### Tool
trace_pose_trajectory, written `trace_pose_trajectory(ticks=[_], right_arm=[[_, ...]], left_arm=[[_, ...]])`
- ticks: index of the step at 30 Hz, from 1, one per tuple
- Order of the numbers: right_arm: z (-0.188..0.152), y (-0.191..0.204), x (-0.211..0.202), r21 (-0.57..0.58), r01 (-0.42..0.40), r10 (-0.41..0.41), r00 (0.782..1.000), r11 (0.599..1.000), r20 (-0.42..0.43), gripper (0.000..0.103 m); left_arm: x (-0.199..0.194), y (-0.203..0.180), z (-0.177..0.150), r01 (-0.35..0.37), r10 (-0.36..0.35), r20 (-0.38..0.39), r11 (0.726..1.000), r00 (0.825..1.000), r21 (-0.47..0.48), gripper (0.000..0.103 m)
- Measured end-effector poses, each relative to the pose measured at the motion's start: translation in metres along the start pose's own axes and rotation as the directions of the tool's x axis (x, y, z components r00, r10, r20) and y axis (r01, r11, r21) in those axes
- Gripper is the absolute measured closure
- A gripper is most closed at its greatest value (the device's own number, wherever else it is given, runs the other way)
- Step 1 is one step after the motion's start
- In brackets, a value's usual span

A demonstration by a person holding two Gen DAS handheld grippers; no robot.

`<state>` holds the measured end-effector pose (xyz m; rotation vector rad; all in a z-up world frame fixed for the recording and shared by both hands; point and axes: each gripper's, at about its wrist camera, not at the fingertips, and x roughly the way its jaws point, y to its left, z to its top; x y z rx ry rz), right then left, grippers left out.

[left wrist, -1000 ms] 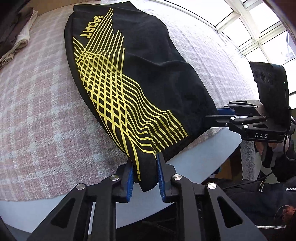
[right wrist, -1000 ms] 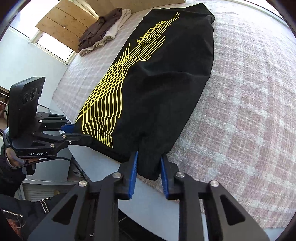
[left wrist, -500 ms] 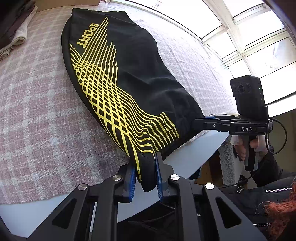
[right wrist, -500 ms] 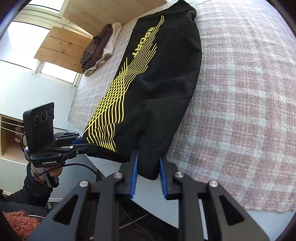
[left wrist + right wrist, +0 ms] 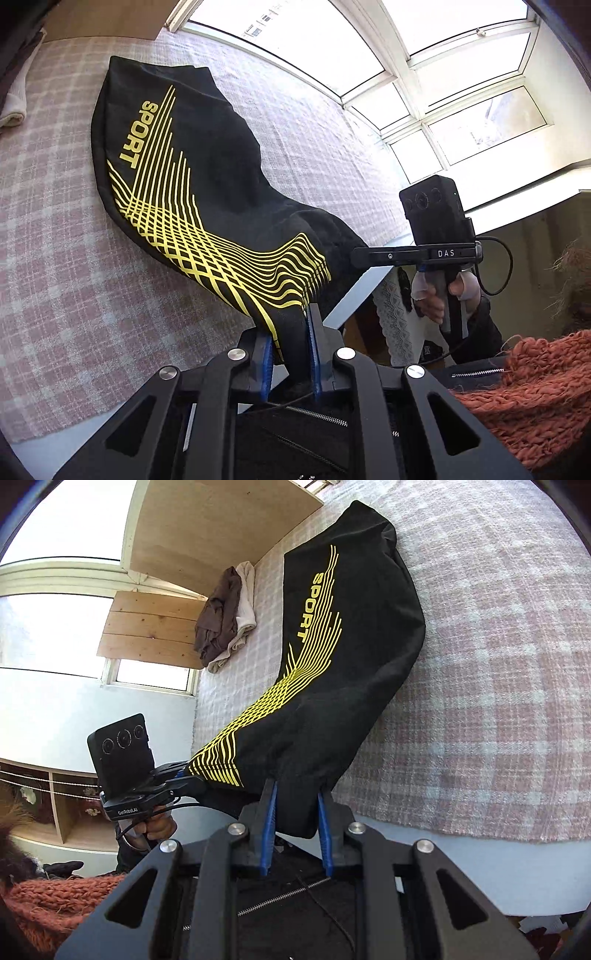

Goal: Fold clothes
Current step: 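Fold the shorts in half with both tools, hems toward the waistband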

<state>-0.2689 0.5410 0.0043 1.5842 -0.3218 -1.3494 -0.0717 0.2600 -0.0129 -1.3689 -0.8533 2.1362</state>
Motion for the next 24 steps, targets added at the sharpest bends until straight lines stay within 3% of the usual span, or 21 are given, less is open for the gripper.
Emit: trace_pose_trajectory(ticks=[5,9,17,20,23,24], right_arm=[[0.064,0.018,-0.006,0.024,-0.164,0.161,0.983,0.986,0.092,0.083],[0.15,0.018,0.013,0.032,-0.205,0.2,0.974,0.978,0.108,0.083],[0.31,-0.035,0.08,0.122,-0.112,0.11,0.994,0.986,0.022,0.083],[0.347,-0.059,0.105,0.149,-0.067,0.07,0.997,0.987,-0.016,0.083],[0.372,-0.085,0.13,0.195,0.025,-0.006,0.995,0.981,-0.097,0.077],[0.376,-0.094,0.135,0.231,0.01,0.018,0.992,0.973,-0.122,0.076]], left_arm=[[-0.001,-0.005,0.061,0.01,-0.013,0.1,0.999,0.995,0.032,0.089],[0.008,0.032,0.135,-0.008,0.007,0.148,1.0,0.989,0.008,0.089],[0.07,0.157,0.263,-0.056,0.064,0.085,0.994,0.994,-0.094,0.089],[0.091,0.19,0.294,-0.06,0.066,0.042,0.99,0.997,-0.124,0.089],[0.111,0.223,0.313,-0.075,0.072,-0.018,0.978,0.997,-0.196,0.078],[0.112,0.23,0.315,-0.061,0.057,-0.022,0.975,0.998,-0.216,0.075]])
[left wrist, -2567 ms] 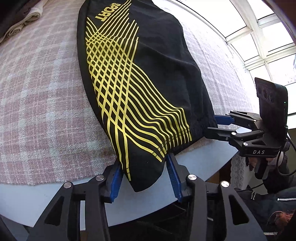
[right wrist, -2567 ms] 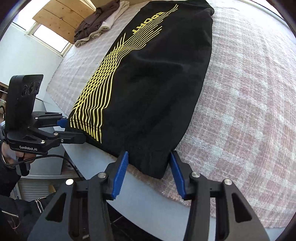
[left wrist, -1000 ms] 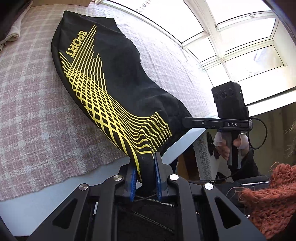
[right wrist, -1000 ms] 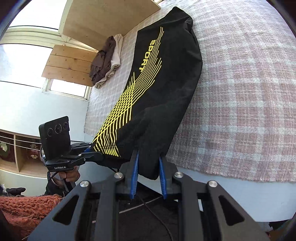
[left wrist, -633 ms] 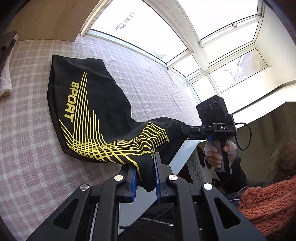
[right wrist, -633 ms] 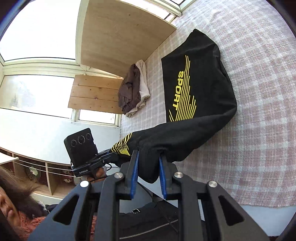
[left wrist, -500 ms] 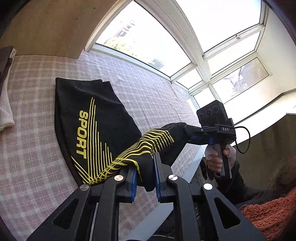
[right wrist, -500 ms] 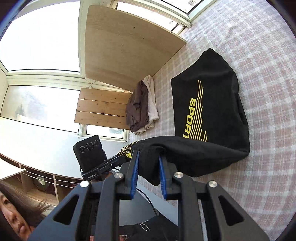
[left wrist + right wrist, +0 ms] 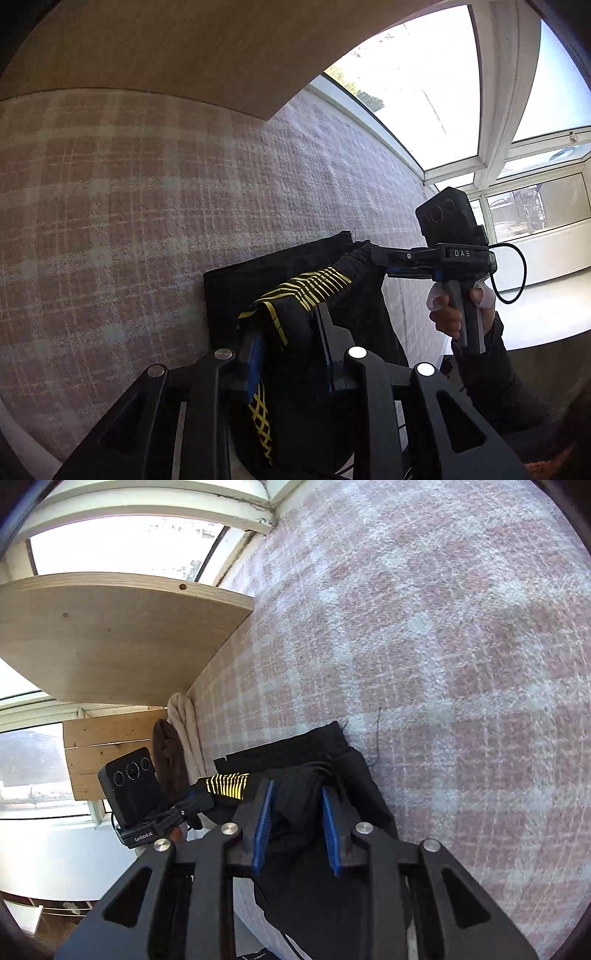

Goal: Fold clothes
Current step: 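Fold the shorts in half with both tools, hems toward the waistband, then open both tools and release the folded shorts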

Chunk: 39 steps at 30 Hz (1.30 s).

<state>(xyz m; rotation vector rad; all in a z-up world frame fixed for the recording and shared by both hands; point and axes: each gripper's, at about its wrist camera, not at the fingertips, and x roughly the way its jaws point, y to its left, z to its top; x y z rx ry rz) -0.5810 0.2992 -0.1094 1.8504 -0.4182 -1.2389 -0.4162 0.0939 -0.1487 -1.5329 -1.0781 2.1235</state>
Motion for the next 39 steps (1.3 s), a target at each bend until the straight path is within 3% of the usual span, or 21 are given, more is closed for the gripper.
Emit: trace_pose_trajectory(ticks=[1,3,5,9,12,14,16,19,21,22,23,25,27,29,31,32,35,36,39], right_arm=[[0.003,-0.004,-0.001,0.025,-0.044,0.044,0.999,0.999,-0.008,0.071],[0.003,-0.004,-0.011,0.012,-0.081,0.081,0.997,0.997,0.003,0.062],[0.0,0.006,-0.029,-0.052,-0.023,0.025,0.999,0.998,0.047,0.058],[-0.031,0.046,-0.063,-0.245,0.17,-0.114,0.967,0.954,0.226,0.059],[-0.063,0.078,-0.043,-0.438,0.236,-0.161,0.966,0.868,0.203,0.082],[-0.075,0.085,-0.016,-0.506,0.234,-0.19,0.972,0.83,0.138,0.082],[-0.081,0.086,0.009,-0.555,0.25,-0.236,0.967,0.793,0.098,0.082],[-0.07,0.082,0.036,-0.572,0.254,-0.262,0.963,0.78,0.07,0.082],[-0.058,0.078,0.045,-0.571,0.286,-0.283,0.954,0.77,0.097,0.082],[-0.048,0.072,0.041,-0.546,0.327,-0.305,0.943,0.772,0.134,0.085],[-0.043,0.065,0.031,-0.505,0.331,-0.297,0.943,0.797,0.149,0.088],[-0.035,0.053,0.012,-0.435,0.333,-0.284,0.943,0.836,0.175,0.09],[-0.05,0.058,0.001,-0.478,0.324,-0.279,0.946,0.816,0.166,0.089],[-0.067,0.062,-0.006,-0.515,0.311,-0.268,0.95,0.799,0.158,0.082],[-0.084,0.057,0.001,-0.523,0.261,-0.239,0.965,0.811,0.112,0.06],[-0.093,0.049,0.007,-0.51,0.269,-0.266,0.961,0.817,0.08,0.057],[-0.119,0.034,0.006,-0.5,0.287,-0.301,0.952,0.817,0.055,0.057],[-0.13,0.033,-0.01,-0.501,0.284,-0.276,0.957,0.817,0.091,0.057],[-0.162,0.031,-0.041,-0.524,0.379,-0.318,0.925,0.763,0.207,0.057]], left_arm=[[0.002,0.006,0.003,0.014,-0.014,-0.007,1.0,1.0,-0.019,0.073],[-0.004,0.009,0.006,0.007,-0.007,0.004,1.0,1.0,-0.007,0.049],[-0.017,0.007,0.005,-0.026,0.026,0.029,0.999,0.999,0.019,0.042],[-0.046,-0.004,0.001,-0.094,0.086,0.091,0.992,0.992,0.088,0.042],[-0.049,-0.034,-0.021,-0.077,0.066,0.06,0.974,0.996,0.214,0.043],[-0.039,-0.052,-0.037,-0.044,0.046,0.001,0.956,0.999,0.29,0.043],[-0.013,-0.06,-0.047,-0.044,0.073,-0.08,0.945,0.994,0.323,0.043],[0.021,-0.057,-0.037,-0.076,0.124,-0.125,0.941,0.984,0.329,0.045],[0.025,-0.049,-0.015,-0.119,0.142,-0.056,0.946,0.988,0.302,0.046],[0.024,-0.042,-0.003,-0.174,0.183,-0.008,0.946,0.983,0.273,0.048],[0.019,-0.036,0.006,-0.213,0.211,0.035,0.95,0.977,0.227,0.064],[0.006,-0.032,0.01,-0.224,0.21,0.091,0.959,0.973,0.173,0.06],[0.001,-0.046,-0.003,-0.231,0.215,0.09,0.946,0.972,0.229,0.047],[-0.003,-0.06,-0.016,-0.237,0.22,0.089,0.929,0.971,0.285,0.046],[-0.004,-0.071,-0.03,-0.227,0.214,0.077,0.916,0.974,0.33,0.043],[0.002,-0.069,-0.04,-0.234,0.228,0.056,0.915,0.972,0.329,0.036],[0.018,-0.054,-0.069,-0.325,0.341,0.002,0.895,0.94,0.307,0.039],[0.015,-0.051,-0.081,-0.327,0.34,0.008,0.898,0.94,0.293,0.039],[-0.006,-0.052,-0.121,-0.247,0.248,0.03,0.937,0.968,0.246,0.038]])
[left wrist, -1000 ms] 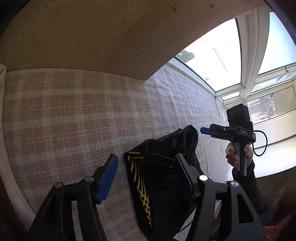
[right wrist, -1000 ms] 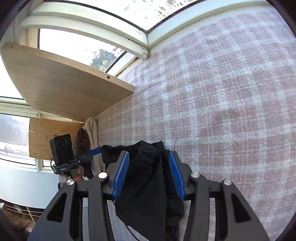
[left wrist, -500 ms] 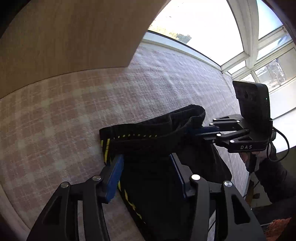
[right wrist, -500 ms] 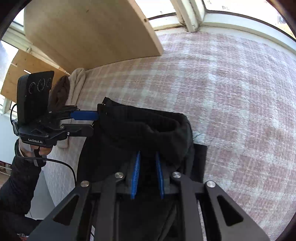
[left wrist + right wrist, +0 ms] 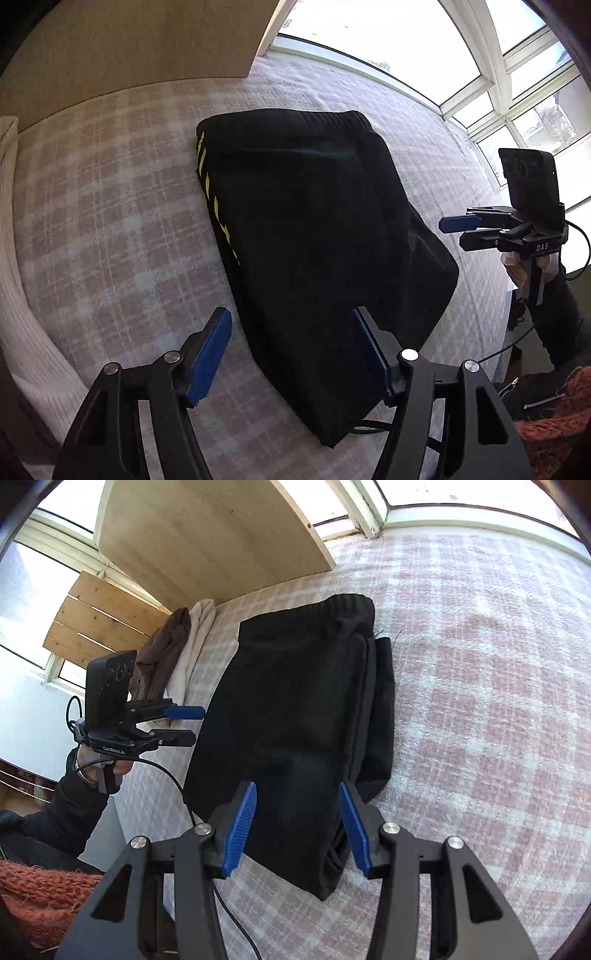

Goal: Fold clothes
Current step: 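Open both tools and release the folded shorts, then grasp the folded shorts edge with the left tool while the right tool grasps its corner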

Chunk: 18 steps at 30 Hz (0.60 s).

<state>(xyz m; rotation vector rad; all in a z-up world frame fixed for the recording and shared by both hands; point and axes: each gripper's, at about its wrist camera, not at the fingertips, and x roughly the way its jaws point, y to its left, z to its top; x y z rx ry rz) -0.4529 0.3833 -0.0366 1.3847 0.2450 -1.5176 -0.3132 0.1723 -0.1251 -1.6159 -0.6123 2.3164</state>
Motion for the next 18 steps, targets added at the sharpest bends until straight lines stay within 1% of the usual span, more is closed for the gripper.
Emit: trace_pose_trajectory(ticks=[1,2,3,6,7,8,10,11,13,15,16,18], right_arm=[[-0.009,0.001,-0.011,-0.014,0.034,-0.034,0.999,0.999,0.025,0.057],[-0.018,0.002,-0.02,-0.032,0.07,-0.069,0.997,0.997,0.039,0.057],[-0.025,0.004,-0.022,-0.065,0.103,-0.102,0.995,0.993,0.018,0.057],[-0.038,0.02,-0.011,-0.168,0.115,-0.114,0.993,0.979,0.018,0.057],[-0.042,0.026,-0.006,-0.202,0.117,-0.115,0.993,0.972,0.022,0.057],[-0.046,0.031,-0.001,-0.237,0.126,-0.123,0.992,0.963,0.028,0.057],[-0.054,0.034,0.012,-0.308,0.196,-0.187,0.981,0.931,0.056,0.057],[-0.058,0.033,0.015,-0.338,0.215,-0.203,0.977,0.916,0.072,0.057],[-0.066,0.032,0.02,-0.377,0.208,-0.183,0.978,0.903,0.103,0.057],[-0.07,0.029,0.018,-0.381,0.171,-0.133,0.984,0.909,0.122,0.057],[-0.07,0.027,0.018,-0.37,0.163,-0.128,0.985,0.915,0.117,0.057],[-0.068,0.025,0.019,-0.357,0.17,-0.147,0.985,0.919,0.091,0.057]], left_arm=[[-0.005,-0.003,-0.013,0.003,-0.003,0.008,1.0,1.0,-0.004,0.038],[-0.009,-0.007,-0.025,-0.011,0.011,0.01,1.0,1.0,-0.001,0.037],[-0.011,-0.011,-0.038,-0.032,0.032,0.005,0.999,0.999,0.003,0.036],[-0.006,-0.021,-0.066,-0.056,0.057,-0.038,0.998,0.998,0.015,0.036],[-0.005,-0.025,-0.072,-0.065,0.066,-0.041,0.998,0.997,0.028,0.036],[-0.003,-0.03,-0.076,-0.077,0.078,-0.036,0.996,0.996,0.047,0.036],[0.0,-0.038,-0.085,-0.101,0.103,-0.023,0.991,0.994,0.084,0.036],[0.001,-0.042,-0.087,-0.106,0.108,-0.015,0.99,0.994,0.098,0.036],[0.002,-0.047,-0.088,-0.107,0.107,0.007,0.987,0.994,0.116,0.036],[0.004,-0.049,-0.086,-0.1,0.098,0.026,0.988,0.995,0.116,0.037],[0.006,-0.049,-0.083,-0.091,0.088,0.027,0.99,0.996,0.107,0.038],[0.01,-0.048,-0.08,-0.08,0.079,0.021,0.992,0.997,0.094,0.038]])
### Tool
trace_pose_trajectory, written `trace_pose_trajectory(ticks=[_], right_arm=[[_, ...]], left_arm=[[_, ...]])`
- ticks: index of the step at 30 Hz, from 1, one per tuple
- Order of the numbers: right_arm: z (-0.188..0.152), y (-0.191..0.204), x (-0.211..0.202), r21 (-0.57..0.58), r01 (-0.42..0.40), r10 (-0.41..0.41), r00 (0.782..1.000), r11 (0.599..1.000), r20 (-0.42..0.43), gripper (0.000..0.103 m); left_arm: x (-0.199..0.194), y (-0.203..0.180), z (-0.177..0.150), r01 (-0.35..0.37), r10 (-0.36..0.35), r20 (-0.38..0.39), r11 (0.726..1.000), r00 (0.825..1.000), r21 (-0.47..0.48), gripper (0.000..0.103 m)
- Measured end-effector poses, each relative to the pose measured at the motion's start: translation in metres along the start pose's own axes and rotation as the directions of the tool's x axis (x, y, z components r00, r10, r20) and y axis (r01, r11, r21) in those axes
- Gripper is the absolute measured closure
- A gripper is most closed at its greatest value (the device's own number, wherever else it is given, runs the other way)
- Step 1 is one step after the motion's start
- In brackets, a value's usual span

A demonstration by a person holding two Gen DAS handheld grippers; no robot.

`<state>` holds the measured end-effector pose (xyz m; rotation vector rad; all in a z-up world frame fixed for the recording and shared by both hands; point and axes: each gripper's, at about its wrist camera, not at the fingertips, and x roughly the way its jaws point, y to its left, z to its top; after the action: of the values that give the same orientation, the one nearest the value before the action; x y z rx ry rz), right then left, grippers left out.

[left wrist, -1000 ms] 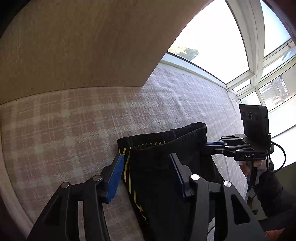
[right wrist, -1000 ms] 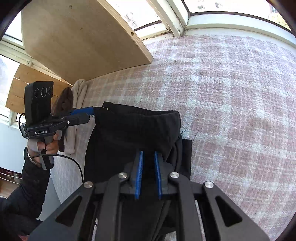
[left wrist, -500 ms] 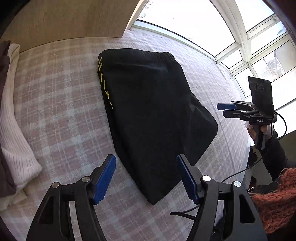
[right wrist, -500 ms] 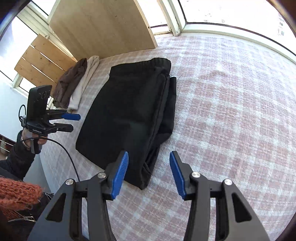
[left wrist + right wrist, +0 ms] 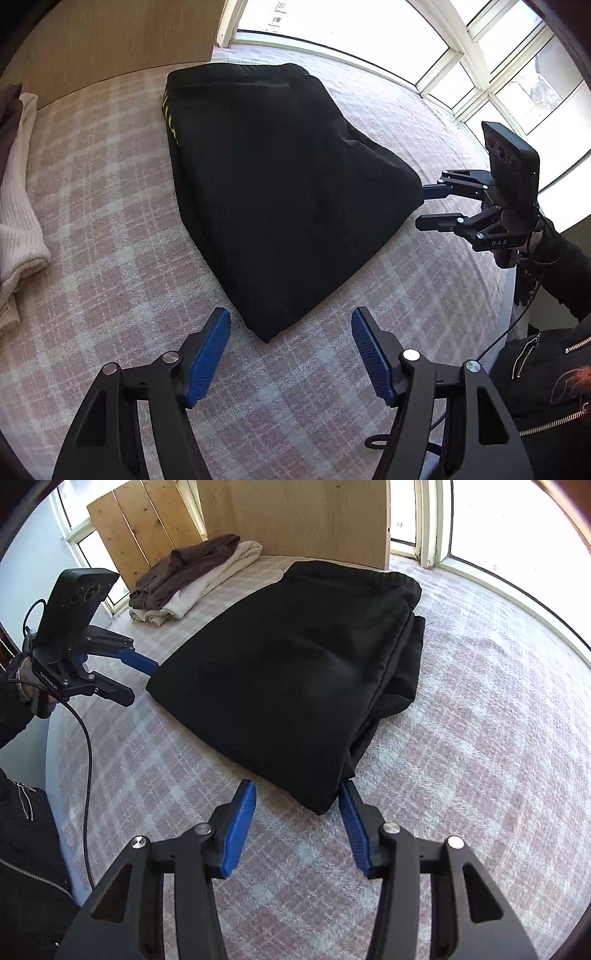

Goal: Fold clothes
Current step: 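Grasp the folded shorts edge with the left tool while the right tool grasps its corner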

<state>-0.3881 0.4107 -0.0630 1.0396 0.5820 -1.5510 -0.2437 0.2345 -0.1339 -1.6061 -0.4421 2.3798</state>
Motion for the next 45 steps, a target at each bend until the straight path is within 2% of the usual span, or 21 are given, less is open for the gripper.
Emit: trace_pose_trajectory(ticks=[4,7,10,11,12,13,15,16,19,21,24,26,27,29,32,35,37,40,43,44,45], right_arm=[[0.007,0.009,0.009,-0.041,0.011,-0.012,1.0,0.999,-0.019,0.057],[0.01,0.013,0.012,-0.062,-0.009,0.008,1.0,0.998,-0.01,0.057],[0.01,0.006,0.015,-0.031,-0.066,0.066,0.998,0.997,-0.016,0.057],[0.01,0.002,0.015,-0.014,-0.087,0.086,0.996,0.996,-0.015,0.058],[0.01,-0.004,0.012,0.013,-0.107,0.107,0.994,0.994,-0.007,0.066],[0.01,-0.009,0.01,0.041,-0.127,0.127,0.992,0.991,0.002,0.072],[0.011,-0.016,0.006,0.061,-0.156,0.155,0.988,0.986,0.017,0.075],[0.012,-0.018,0.004,0.055,-0.16,0.159,0.987,0.986,0.021,0.075],[0.018,-0.011,0.009,-0.032,-0.107,0.107,0.994,0.994,0.001,0.075],[0.022,-0.009,0.015,-0.05,-0.11,0.11,0.994,0.993,-0.002,0.075],[0.028,-0.013,0.021,-0.03,-0.145,0.145,0.989,0.989,-0.003,0.075],[0.029,-0.018,0.023,-0.009,-0.158,0.158,0.987,0.987,-0.004,0.079],[0.029,-0.02,0.023,0.002,-0.165,0.165,0.986,0.986,-0.006,0.088],[0.028,-0.026,0.019,0.028,-0.19,0.191,0.982,0.981,-0.006,0.092],[0.026,-0.03,0.001,0.065,-0.231,0.23,0.973,0.971,0.027,0.094],[0.023,-0.036,-0.02,0.116,-0.297,0.288,0.954,0.948,0.084,0.094],[0.018,-0.036,-0.023,0.117,-0.278,0.27,0.959,0.953,0.085,0.094],[0.008,-0.034,-0.004,0.131,-0.252,0.254,0.967,0.959,0.0,0.094],[0.01,-0.034,-0.007,0.164,-0.29,0.289,0.957,0.943,0.028,0.094],[0.012,-0.038,-0.012,0.188,-0.32,0.314,0.948,0.929,0.058,0.094],[0.014,-0.043,-0.017,0.214,-0.35,0.339,0.937,0.912,0.084,0.094]], left_arm=[[0.006,-0.005,0.002,-0.017,0.018,-0.017,0.999,1.0,0.031,0.038],[0.008,-0.011,0.005,-0.021,0.022,-0.015,0.998,1.0,0.061,0.045],[0.011,-0.016,0.008,-0.04,0.041,-0.011,0.994,0.999,0.1,0.061],[0.01,-0.014,0.008,-0.035,0.036,-0.008,0.995,0.999,0.097,0.07],[0.009,-0.01,0.009,-0.02,0.021,-0.006,0.996,1.0,0.084,0.076],[0.006,-0.005,0.01,0.002,-0.002,-0.002,0.998,1.0,0.064,0.079],[0.001,0.005,0.011,0.057,-0.057,0.015,0.998,0.998,0.024,0.088],[-0.001,0.008,0.011,0.071,-0.071,0.023,0.997,0.997,0.016,0.088],[0.004,0.005,0.012,0.046,-0.047,0.009,0.998,0.999,0.046,0.087],[0.012,0.0,0.015,0.049,-0.049,-0.002,0.997,0.999,0.054,0.081],[0.013,-0.003,0.019,0.055,-0.055,-0.004,0.996,0.998,0.072,0.081],[0.013,-0.003,0.019,0.046,-0.046,-0.009,0.995,0.999,0.091,0.081],[0.013,-0.003,0.019,0.041,-0.04,-0.011,0.994,0.999,0.099,0.085],[0.013,0.003,0.019,0.062,-0.061,-0.019,0.996,0.998,0.063,0.097],[0.006,0.012,0.016,0.108,-0.108,-0.003,0.994,0.994,0.005,0.097],[-0.008,0.011,0.009,0.16,-0.159,0.026,0.987,0.987,-0.011,0.097],[-0.006,0.009,0.004,0.187,-0.187,0.015,0.982,0.982,-0.018,0.097],[0.009,0.009,-0.003,0.149,-0.15,-0.045,0.988,0.988,-0.025,0.097],[0.007,0.008,-0.007,0.098,-0.098,-0.042,0.995,0.994,0.0,0.095],[0.004,0.006,-0.009,0.048,-0.048,-0.025,0.999,0.999,0.013,0.083],[-0.002,0.005,-0.012,-0.015,0.015,0.003,1.0,1.0,0.026,0.063]])
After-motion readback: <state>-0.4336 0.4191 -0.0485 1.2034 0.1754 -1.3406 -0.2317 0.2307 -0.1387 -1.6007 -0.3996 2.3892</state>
